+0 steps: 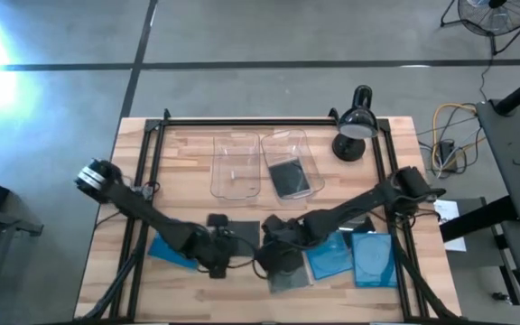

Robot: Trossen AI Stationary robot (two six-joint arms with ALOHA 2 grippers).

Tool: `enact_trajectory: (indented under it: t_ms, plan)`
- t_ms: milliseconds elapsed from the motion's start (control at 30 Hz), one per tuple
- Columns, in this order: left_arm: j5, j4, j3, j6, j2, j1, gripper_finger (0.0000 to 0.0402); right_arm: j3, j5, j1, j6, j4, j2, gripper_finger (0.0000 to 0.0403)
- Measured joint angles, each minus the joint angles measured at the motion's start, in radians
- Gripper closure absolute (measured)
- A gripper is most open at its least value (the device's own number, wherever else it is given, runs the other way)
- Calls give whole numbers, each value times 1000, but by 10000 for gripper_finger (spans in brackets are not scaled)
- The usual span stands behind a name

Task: Pick & place jewel cases by type
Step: Put the black CD case into the right transparent bin

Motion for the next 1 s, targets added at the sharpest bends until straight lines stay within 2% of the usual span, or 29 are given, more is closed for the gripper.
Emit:
enact_trajectory:
  t_ms: [133, 333, 633, 1000]
  plan:
    - [13, -57, -61, -187, -85, -31, 266, 1, -8, -30, 67, 59, 45, 184]
    - [94, 20, -181, -352, -110, -50, 266, 0, -16, -56, 126, 43, 100, 184]
    - [204, 114, -264, -320, -66, -55, 266, 1, -31, -76, 229, 53, 157, 184]
    - [196, 284, -304, -242, -47, -33, 266, -2, -28, -82, 236, 208, 177, 184]
